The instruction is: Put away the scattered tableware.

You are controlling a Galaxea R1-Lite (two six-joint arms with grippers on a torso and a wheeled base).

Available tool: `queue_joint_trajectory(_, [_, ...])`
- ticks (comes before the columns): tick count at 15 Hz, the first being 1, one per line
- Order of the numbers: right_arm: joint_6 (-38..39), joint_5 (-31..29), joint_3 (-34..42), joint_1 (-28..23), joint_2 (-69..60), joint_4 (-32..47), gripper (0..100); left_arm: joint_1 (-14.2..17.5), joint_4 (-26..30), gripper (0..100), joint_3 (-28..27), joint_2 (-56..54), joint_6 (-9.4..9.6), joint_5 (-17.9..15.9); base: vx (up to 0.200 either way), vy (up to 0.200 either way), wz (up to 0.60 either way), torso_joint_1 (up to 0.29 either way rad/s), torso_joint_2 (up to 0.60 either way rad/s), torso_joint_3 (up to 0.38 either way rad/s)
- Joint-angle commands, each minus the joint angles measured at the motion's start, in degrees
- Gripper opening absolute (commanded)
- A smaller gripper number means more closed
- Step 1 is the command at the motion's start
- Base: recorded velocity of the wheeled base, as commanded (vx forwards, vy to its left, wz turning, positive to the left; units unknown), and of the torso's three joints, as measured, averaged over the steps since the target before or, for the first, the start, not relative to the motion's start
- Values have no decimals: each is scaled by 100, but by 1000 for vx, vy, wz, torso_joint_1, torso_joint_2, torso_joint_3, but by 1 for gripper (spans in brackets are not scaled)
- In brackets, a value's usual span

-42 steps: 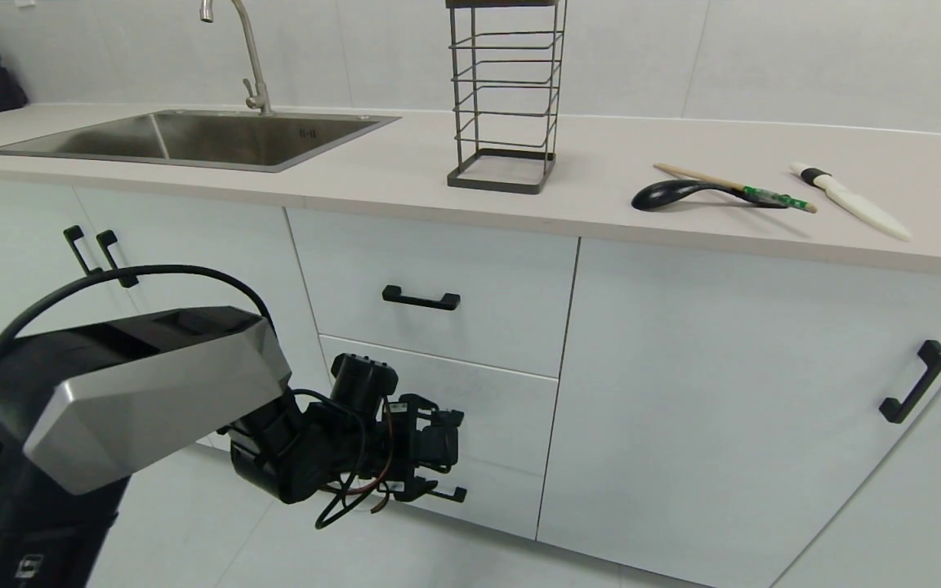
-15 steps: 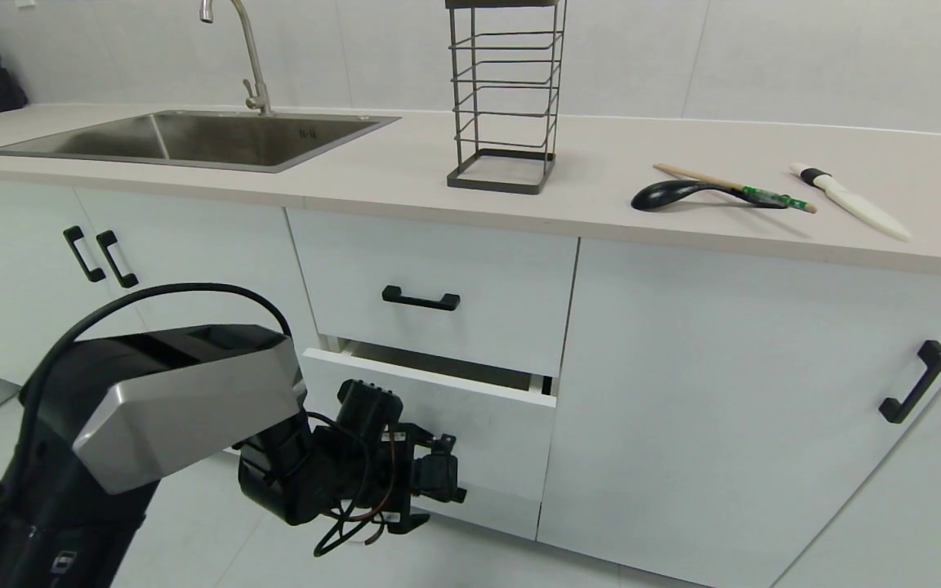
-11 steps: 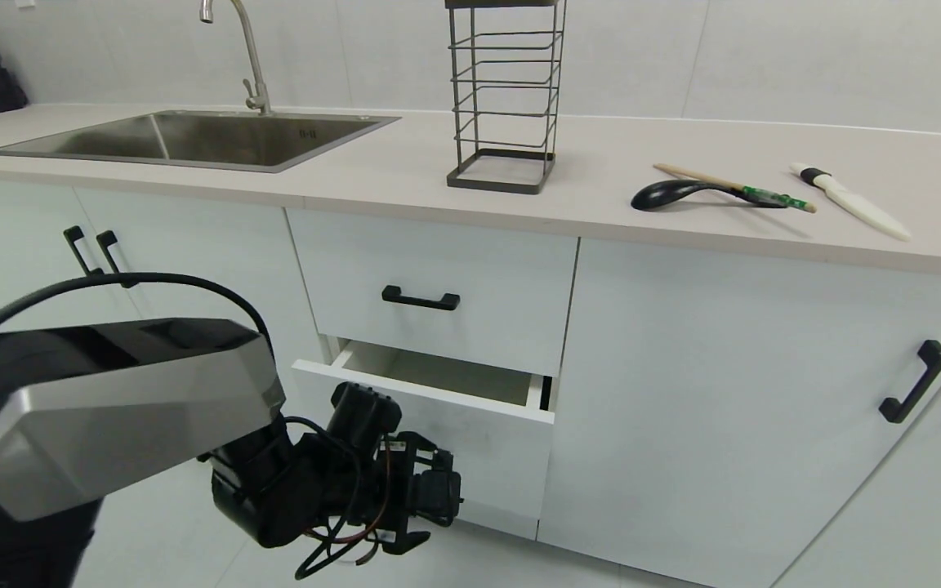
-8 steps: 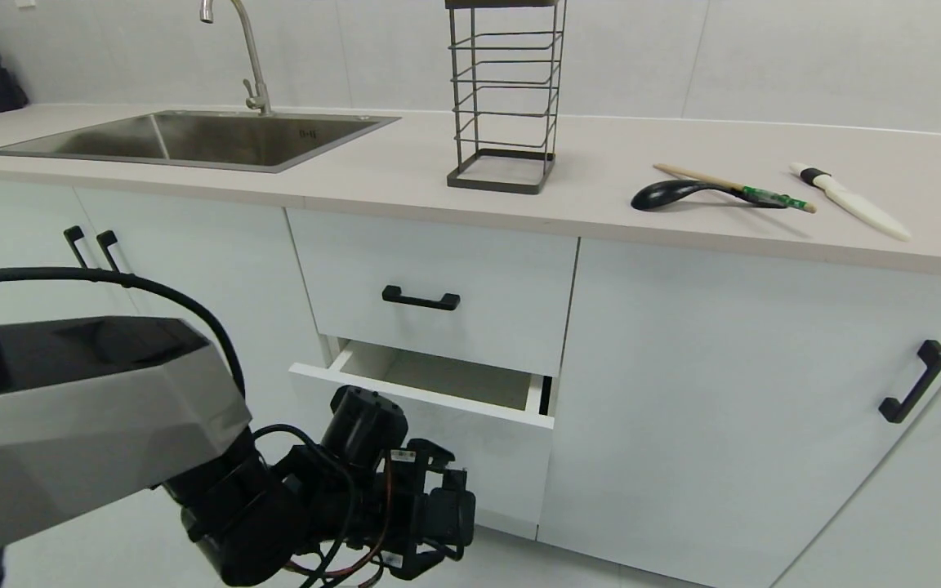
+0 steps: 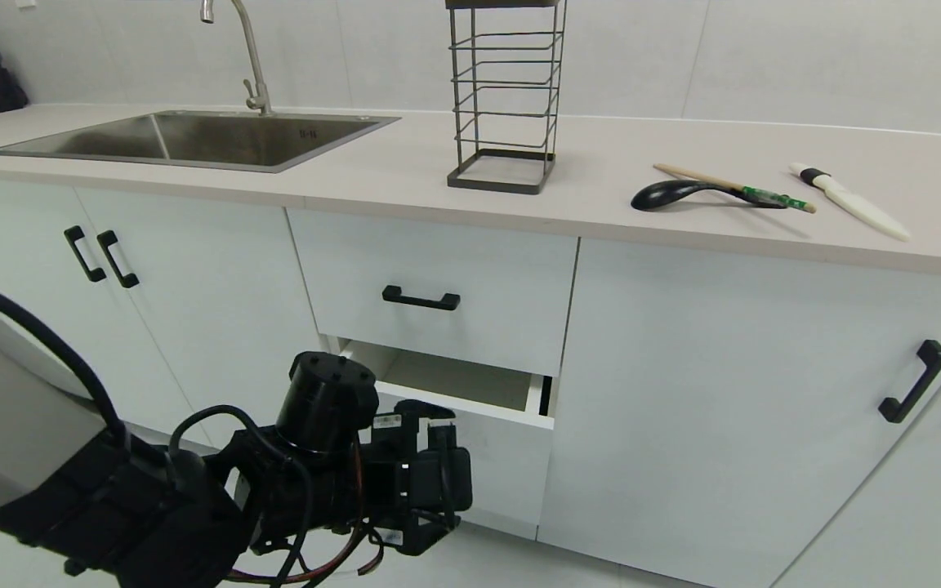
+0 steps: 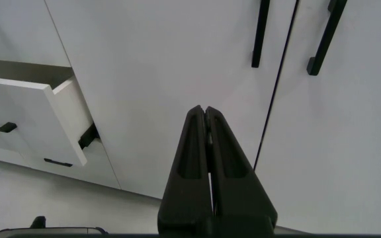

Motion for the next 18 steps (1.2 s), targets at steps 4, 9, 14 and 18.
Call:
queue_joint_trajectory(4, [-1, 2, 1, 1, 5, 2, 0, 476, -24, 100, -455, 453, -5, 12, 0, 0, 0, 0, 0, 0])
queue_joint_trajectory(9, [-1, 2, 1, 1, 5, 2, 0, 652, -68, 100, -929, 1173, -5, 12, 0, 0, 0, 0, 0, 0])
queue_joint_trajectory(14, [-1, 2, 1, 1, 5, 2, 0, 749, -77, 100, -1500, 1639, -5, 12, 0, 0, 0, 0, 0, 0])
queue_joint_trajectory(18, [-1, 2, 1, 1, 5, 2, 0, 845, -77, 100, -1580, 1797, 39, 3, 0, 0, 0, 0, 0, 0])
